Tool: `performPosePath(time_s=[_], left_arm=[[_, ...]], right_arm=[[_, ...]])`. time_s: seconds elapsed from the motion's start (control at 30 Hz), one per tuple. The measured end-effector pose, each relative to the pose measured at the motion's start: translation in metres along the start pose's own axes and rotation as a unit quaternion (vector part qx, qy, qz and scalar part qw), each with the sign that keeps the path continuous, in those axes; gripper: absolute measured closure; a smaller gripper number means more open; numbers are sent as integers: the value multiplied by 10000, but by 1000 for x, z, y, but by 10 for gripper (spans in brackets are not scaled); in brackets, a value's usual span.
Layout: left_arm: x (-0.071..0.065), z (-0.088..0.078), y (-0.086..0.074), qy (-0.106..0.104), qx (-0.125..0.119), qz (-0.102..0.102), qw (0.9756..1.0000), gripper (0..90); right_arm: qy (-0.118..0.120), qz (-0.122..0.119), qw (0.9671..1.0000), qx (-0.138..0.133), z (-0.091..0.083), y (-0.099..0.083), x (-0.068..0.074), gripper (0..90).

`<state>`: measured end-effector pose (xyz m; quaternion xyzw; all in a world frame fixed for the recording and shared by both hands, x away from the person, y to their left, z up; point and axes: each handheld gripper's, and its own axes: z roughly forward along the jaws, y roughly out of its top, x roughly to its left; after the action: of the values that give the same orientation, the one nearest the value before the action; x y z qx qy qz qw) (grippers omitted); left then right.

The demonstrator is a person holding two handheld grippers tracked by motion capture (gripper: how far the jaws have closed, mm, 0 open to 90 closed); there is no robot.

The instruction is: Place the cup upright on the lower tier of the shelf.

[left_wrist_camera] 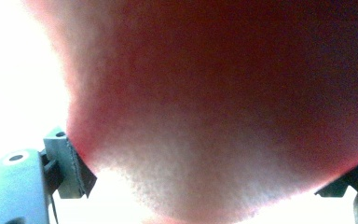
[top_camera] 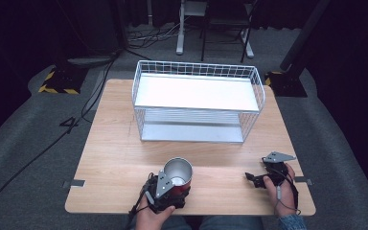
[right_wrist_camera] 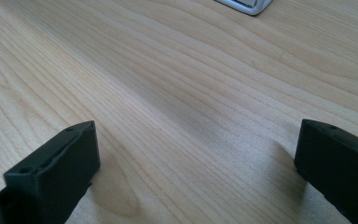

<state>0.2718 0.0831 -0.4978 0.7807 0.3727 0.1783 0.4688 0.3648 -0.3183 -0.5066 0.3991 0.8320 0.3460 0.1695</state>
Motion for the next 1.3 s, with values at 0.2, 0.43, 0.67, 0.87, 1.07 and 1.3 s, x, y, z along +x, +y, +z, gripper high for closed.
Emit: performPosePath(time_s=[0.2, 0.43, 0.67, 0.87, 1.07, 1.3], left_arm=[[1, -3, 4, -38, -30, 70, 10000, 151], [2, -7, 13, -86, -139, 150, 9998, 153], [1, -9, 27, -133, -244, 272, 9992, 153], [2, -7, 43, -239, -370, 325, 9985, 154], [7, -2, 62, -210, -544, 351, 9977, 154], [17, 9, 74, 53, -774, 189, 9968, 154]], right_arm=[[0, 1, 10000, 0, 0, 0, 0, 4], [1, -2, 10000, -1, 0, 0, 0, 4], [1, -2, 10000, -2, 0, 0, 0, 4], [7, 1, 10000, -1, 0, 0, 0, 4], [6, -2, 10000, -2, 0, 0, 0, 4], [5, 3, 10000, -3, 0, 0, 0, 4]])
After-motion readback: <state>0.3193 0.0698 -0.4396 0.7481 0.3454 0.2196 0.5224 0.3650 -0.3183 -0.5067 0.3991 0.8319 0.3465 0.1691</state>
